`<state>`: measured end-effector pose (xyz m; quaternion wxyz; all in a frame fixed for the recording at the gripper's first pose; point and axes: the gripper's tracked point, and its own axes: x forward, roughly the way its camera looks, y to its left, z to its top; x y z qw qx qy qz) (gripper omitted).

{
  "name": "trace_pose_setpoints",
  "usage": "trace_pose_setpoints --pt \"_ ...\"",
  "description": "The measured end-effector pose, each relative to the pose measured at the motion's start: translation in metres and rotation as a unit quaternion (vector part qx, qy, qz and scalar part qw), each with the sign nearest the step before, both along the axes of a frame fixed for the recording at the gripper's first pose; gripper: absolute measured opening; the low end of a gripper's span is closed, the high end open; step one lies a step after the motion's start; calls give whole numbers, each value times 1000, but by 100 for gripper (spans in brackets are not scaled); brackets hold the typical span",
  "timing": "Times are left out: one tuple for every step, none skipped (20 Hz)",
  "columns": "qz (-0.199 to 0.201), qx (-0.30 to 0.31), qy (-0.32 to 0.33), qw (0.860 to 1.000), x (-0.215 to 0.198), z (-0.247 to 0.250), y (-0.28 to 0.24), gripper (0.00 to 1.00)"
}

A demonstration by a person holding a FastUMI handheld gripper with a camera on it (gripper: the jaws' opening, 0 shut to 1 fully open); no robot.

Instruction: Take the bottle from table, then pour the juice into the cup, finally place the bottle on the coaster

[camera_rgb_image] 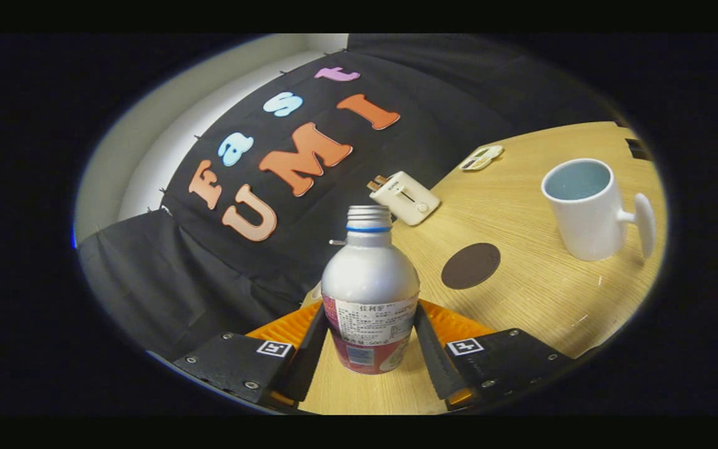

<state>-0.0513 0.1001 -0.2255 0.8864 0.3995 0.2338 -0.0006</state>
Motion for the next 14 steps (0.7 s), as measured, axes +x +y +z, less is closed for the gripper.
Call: trace_pose_setpoints --pt "-8 9 1 1000 -1 2 -7 75" --pt "-18 21 -1 1000 0 5 -12 75" --pt "-28 35 -4 999 3 9 -15 75" --pt "-38 50 -7 998 6 11 -19 75" --pt "-48 64 -8 997 6 12 -24 75" --pt "-59 78 -7 995 8 12 -29 75" --pt "-70 90 -6 993 8 11 -36 75" --pt "-79 102 1 992 9 8 -39 75" --pt "-88 110 7 990 9 6 -42 75" --pt "-95 119 13 988 11 3 -45 75" --pt "-102 129 17 986 12 0 -48 75" --pt "-110 143 18 984 14 0 -51 75" --pt "-119 158 17 980 13 2 -55 75" --pt "-127 172 14 977 14 3 -58 75"
